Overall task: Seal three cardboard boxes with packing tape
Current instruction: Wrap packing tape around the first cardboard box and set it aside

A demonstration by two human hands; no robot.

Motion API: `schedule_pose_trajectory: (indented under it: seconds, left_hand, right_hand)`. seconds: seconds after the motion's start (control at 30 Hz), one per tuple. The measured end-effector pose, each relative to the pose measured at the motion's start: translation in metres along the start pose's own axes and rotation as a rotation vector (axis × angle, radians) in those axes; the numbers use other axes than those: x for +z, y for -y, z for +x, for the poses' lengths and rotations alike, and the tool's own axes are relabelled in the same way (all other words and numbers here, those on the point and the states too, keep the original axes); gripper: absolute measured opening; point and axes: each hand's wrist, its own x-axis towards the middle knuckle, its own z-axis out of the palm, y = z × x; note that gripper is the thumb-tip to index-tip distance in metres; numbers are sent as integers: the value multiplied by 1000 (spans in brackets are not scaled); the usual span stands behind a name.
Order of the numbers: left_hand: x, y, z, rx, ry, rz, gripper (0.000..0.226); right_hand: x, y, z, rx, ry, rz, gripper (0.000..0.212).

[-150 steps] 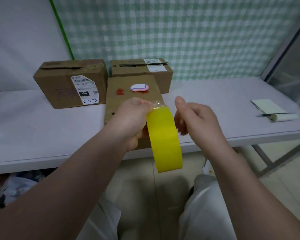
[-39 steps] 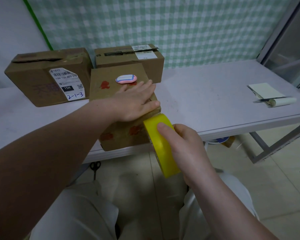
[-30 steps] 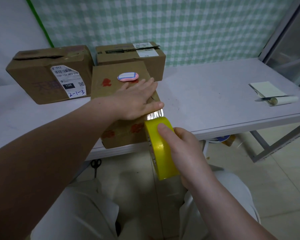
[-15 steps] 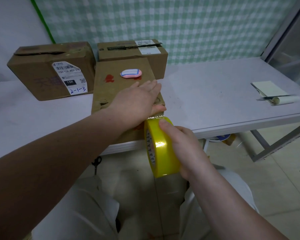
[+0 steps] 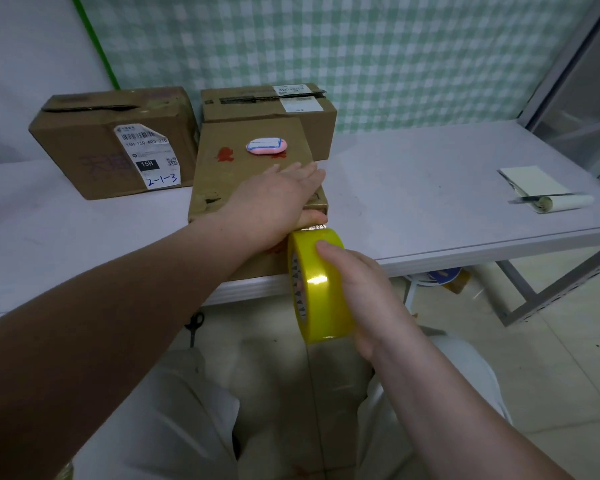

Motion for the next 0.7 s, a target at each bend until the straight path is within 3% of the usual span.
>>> schedule_pose_trajectory:
  seconds: [0.03,0.1,0.17,0.2,0.23,0.37,0.5,0.57,0.63,0.7]
  left_hand:
    - [2,0,-6,13,-92,-55,57]
    - [8,-3,-28,-39,-425,-259,36]
    - [14,-11,-57,-196,-744,-409,18]
    - [19,-15,-70,-297,-786,-480,15]
    - [23,-21,-81,-406,-733,-614,20]
    - [29,-32,-98,-744,-99,-1474,33]
    - [30,-25,-104,-701,-134,-1616,44]
    - [29,-21,-108,-682,-108,-1653,50]
    - [26,-18,-111,-662,-52,-1702,44]
    - [24,-17,-113,-620,-17,-1742,29]
  right_hand:
    - [1,0,-1,7,4,-2,23]
    - [3,-1,-1,22,10,6,26]
    - [5,-2,-2,30,29,22,25]
    - [6,-3,-2,34,54,35,25]
    - [7,-3,-3,47,87,54,26]
    - [18,-7,-8,46,187,-37,35]
    - [19,2,-13,-272,104,-634,50]
    - [14,11,-7,-467,-105,-871,54]
    - [10,22,7,-688,-296,-888,47]
    - [13,30,27,-880,-277,-879,41]
